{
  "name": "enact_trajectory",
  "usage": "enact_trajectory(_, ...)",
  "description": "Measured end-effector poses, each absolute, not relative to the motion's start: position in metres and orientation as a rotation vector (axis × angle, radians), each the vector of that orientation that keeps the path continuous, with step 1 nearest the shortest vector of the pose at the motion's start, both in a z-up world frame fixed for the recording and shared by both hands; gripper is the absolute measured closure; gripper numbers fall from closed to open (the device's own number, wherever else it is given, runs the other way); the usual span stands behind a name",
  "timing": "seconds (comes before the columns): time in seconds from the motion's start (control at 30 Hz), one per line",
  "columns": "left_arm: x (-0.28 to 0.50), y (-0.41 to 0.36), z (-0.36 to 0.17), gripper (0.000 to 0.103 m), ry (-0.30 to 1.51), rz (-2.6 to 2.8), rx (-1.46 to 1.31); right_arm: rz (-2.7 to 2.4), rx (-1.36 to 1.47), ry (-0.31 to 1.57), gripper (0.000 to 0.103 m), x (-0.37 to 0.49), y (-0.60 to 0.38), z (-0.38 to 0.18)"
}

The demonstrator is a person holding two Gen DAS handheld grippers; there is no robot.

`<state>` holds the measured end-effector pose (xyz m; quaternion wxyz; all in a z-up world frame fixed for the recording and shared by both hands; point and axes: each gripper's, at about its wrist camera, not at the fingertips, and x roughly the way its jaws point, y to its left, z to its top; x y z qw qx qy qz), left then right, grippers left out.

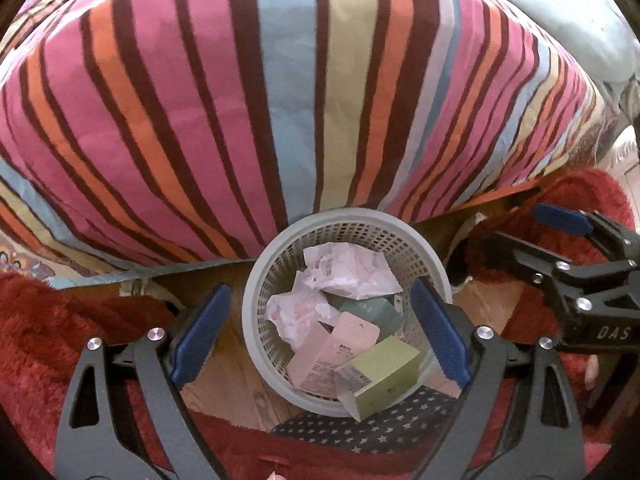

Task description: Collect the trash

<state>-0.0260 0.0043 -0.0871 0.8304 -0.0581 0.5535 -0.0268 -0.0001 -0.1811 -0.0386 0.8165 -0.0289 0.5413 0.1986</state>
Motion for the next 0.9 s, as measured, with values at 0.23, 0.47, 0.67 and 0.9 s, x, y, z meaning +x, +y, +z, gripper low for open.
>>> enact_trajectory(0.23,-0.031,0.011,-0.069,0.014,1.133,0.000,-0.118,0.354,-0.053,1.163,0.008,-0.004,-0.187,-0.035)
enact_trajectory(0.47,-0.031,0.014,-0.060,0.014,1.130,0.018,-0.122,0.333,-0.064,1.179,0.008,-0.008,-0.188,-0.034)
enact_trajectory(0.67,-0.030,0.011,-0.051,0.014,1.115,0.022,-0.116,0.311,-0.075,1.187,0.008,-0.009,-0.188,-0.033)
enact_trajectory(0.9,-0.027,0.009,-0.044,0.014,1.101,0.025,-0.115,0.314,-0.082,1.188,0.008,-0.009,-0.188,-0.031)
